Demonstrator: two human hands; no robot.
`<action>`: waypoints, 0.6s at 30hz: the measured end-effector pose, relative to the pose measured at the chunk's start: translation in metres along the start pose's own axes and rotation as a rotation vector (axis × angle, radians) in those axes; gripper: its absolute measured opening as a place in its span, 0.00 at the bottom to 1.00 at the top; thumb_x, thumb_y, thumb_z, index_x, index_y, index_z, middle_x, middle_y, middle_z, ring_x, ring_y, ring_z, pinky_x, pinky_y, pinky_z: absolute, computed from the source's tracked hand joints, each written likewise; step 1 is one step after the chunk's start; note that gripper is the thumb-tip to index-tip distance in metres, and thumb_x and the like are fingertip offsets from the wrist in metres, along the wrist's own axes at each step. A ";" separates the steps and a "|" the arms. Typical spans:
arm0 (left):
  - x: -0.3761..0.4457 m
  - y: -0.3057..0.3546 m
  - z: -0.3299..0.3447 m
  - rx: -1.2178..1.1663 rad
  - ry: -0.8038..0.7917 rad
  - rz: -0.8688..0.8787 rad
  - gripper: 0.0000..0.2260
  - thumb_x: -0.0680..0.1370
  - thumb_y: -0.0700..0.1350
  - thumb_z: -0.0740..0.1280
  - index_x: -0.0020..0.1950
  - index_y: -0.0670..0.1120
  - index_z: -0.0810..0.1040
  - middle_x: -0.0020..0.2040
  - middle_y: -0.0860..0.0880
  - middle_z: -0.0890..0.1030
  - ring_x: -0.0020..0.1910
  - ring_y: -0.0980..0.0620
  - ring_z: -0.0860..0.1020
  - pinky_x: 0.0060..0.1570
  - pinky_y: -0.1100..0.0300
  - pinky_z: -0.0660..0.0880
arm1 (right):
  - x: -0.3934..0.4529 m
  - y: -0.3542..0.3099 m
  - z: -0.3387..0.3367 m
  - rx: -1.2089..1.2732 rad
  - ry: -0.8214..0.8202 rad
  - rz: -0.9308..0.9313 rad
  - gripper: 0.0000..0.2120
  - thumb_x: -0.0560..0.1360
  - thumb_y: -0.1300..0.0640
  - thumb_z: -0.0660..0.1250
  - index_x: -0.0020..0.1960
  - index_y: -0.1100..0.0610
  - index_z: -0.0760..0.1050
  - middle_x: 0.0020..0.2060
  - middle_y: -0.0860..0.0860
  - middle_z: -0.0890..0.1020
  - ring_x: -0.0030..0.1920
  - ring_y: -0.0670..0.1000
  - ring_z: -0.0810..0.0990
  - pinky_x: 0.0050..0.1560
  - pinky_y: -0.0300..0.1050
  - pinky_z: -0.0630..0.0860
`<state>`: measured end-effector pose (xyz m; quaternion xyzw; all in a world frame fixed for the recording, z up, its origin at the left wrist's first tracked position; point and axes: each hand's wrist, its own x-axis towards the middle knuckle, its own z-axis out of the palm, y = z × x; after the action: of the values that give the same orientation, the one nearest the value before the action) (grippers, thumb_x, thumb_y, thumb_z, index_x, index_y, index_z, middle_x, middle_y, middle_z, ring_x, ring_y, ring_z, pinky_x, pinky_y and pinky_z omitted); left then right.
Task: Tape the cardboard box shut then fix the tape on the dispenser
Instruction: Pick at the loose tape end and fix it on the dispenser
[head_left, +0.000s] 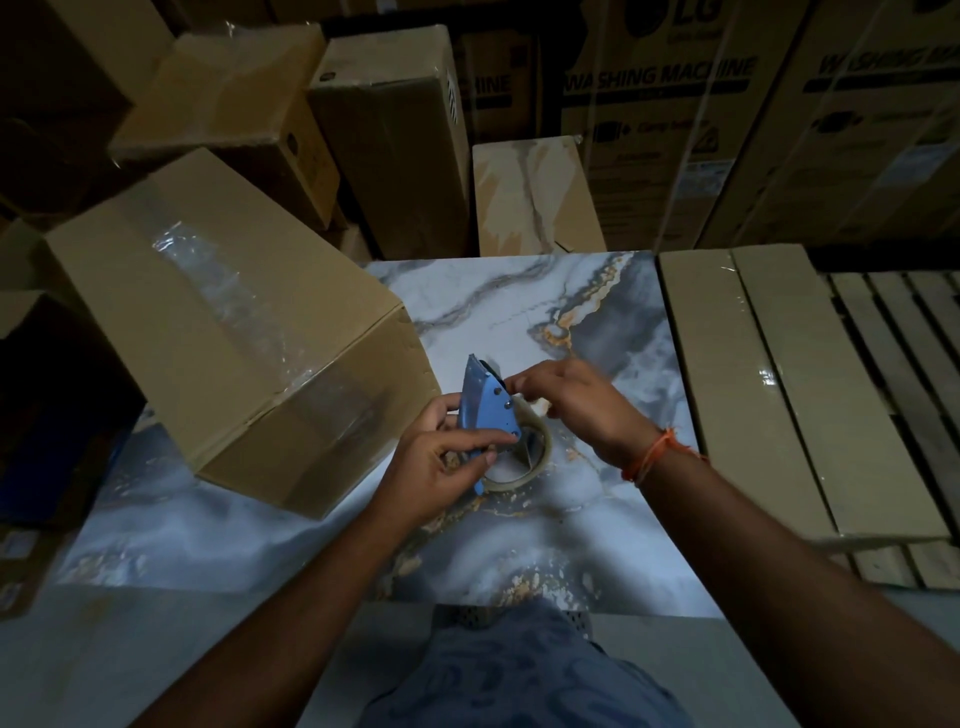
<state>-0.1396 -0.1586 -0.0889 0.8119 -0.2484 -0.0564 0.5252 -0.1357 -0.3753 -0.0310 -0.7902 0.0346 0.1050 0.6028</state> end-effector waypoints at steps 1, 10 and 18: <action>0.000 -0.001 0.000 0.009 -0.006 -0.003 0.11 0.76 0.46 0.74 0.56 0.59 0.87 0.68 0.57 0.72 0.64 0.55 0.77 0.59 0.52 0.82 | 0.000 0.000 0.000 0.002 0.012 0.013 0.13 0.80 0.59 0.63 0.53 0.63 0.85 0.49 0.54 0.86 0.41 0.35 0.81 0.38 0.25 0.72; 0.004 -0.001 -0.008 0.169 -0.068 0.067 0.13 0.77 0.46 0.73 0.58 0.62 0.85 0.68 0.51 0.71 0.64 0.53 0.75 0.57 0.53 0.82 | 0.003 0.001 0.003 -0.003 0.065 0.038 0.21 0.80 0.47 0.66 0.50 0.65 0.86 0.44 0.65 0.85 0.36 0.41 0.79 0.35 0.25 0.70; 0.008 0.004 -0.012 0.247 -0.096 0.110 0.13 0.77 0.42 0.74 0.57 0.58 0.87 0.68 0.46 0.72 0.65 0.49 0.75 0.60 0.52 0.80 | 0.008 0.004 0.008 0.003 0.099 0.013 0.28 0.78 0.48 0.69 0.45 0.77 0.77 0.36 0.71 0.81 0.38 0.70 0.77 0.44 0.60 0.76</action>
<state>-0.1299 -0.1532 -0.0791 0.8519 -0.3225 -0.0353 0.4111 -0.1299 -0.3687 -0.0387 -0.7932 0.0694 0.0697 0.6010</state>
